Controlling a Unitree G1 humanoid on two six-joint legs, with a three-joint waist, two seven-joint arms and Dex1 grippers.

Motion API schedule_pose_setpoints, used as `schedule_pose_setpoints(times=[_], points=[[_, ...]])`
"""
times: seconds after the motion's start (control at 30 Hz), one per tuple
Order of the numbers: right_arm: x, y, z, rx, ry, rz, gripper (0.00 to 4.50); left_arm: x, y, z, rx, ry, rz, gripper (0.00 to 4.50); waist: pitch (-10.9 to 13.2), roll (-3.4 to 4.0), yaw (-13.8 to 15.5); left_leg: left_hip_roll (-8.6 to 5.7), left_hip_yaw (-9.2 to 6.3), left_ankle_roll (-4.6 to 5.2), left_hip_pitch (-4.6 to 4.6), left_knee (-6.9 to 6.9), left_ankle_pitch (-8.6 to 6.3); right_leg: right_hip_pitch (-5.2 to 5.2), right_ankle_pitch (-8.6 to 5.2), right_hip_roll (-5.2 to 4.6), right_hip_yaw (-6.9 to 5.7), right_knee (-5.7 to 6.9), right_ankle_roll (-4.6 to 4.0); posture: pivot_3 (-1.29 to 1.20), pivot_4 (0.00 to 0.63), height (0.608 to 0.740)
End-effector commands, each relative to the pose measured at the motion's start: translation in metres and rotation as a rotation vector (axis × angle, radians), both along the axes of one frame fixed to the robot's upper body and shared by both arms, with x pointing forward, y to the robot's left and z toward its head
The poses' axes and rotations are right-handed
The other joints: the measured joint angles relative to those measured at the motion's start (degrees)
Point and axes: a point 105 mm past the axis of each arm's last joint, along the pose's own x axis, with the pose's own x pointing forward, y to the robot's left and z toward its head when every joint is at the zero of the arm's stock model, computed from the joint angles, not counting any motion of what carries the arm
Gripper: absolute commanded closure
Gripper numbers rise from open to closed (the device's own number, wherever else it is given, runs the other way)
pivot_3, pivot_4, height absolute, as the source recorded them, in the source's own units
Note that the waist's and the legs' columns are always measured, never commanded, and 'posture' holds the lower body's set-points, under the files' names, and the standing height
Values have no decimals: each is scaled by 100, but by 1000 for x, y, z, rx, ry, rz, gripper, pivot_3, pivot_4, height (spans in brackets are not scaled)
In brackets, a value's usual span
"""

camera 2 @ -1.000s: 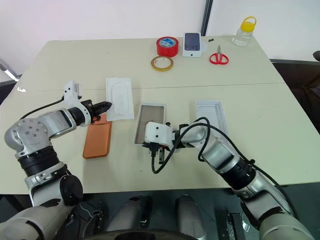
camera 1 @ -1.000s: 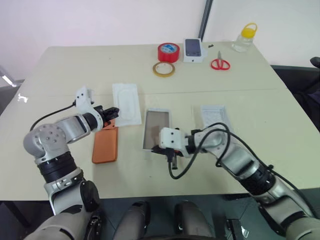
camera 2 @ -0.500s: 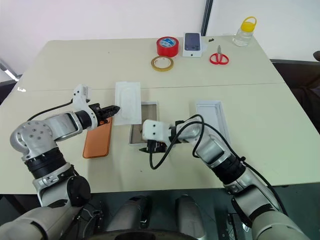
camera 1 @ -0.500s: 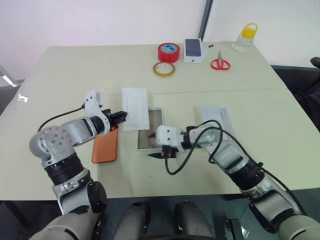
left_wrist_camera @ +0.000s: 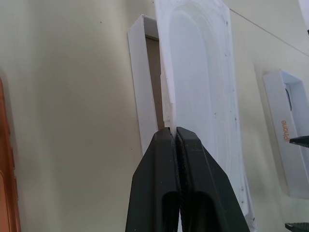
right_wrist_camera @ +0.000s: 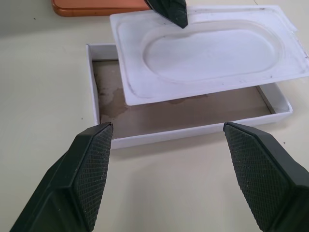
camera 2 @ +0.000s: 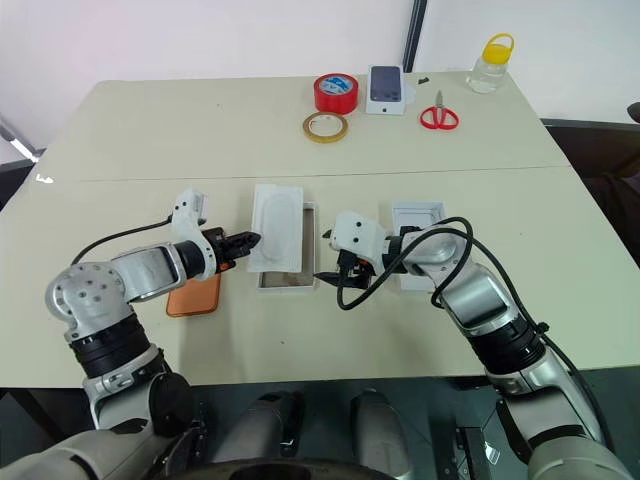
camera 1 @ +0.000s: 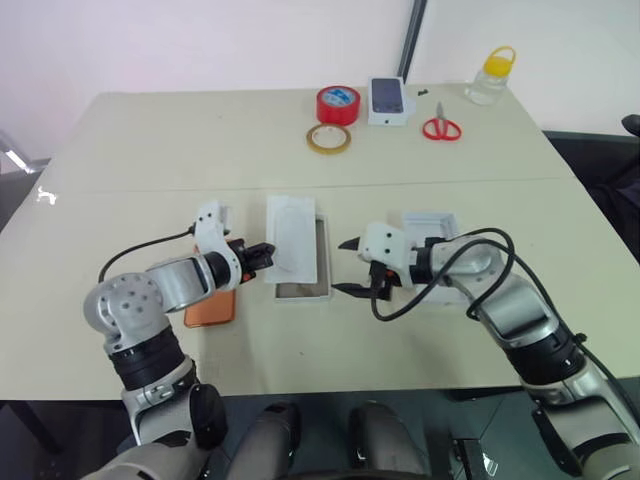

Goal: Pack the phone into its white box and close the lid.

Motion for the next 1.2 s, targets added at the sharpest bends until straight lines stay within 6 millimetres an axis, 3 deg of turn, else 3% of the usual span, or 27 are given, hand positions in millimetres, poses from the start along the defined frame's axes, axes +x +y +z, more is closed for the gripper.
schedule_pose_setpoints(times=[0.03,0.53,0.67,0.87,1.13,1.2], points=[[4,1,15,27,-64,-3,679,-4,-5,3,14,-14,-26,4500,0,0,2,0,0,0,0,0,0,0,0,0,0,0,0,0,150,740],[9,-3,10,31,-62,-33,679,-10,-18,-5,0,24,-51,4500,0,0,4,0,0,0,0,0,0,0,0,0,0,0,0,0,150,740],[10,-2,10,32,-64,-33,627,-11,-18,-5,-1,26,-52,3253,0,0,4,0,0,0,0,0,0,0,0,0,0,0,0,0,150,740],[11,-1,12,37,-69,-35,627,-12,-21,2,-23,2,-66,419,-1,0,2,0,0,0,2,0,0,2,0,0,0,0,0,0,150,740],[17,-2,15,55,-71,-57,627,-14,-17,18,-35,-57,-92,419,0,0,-6,1,0,0,2,0,0,1,0,1,0,1,0,0,150,740],[19,-3,15,51,-75,-65,1169,-13,-16,24,-45,-78,-100,368,0,0,7,1,0,0,2,0,0,1,0,1,1,1,0,0,150,740]])
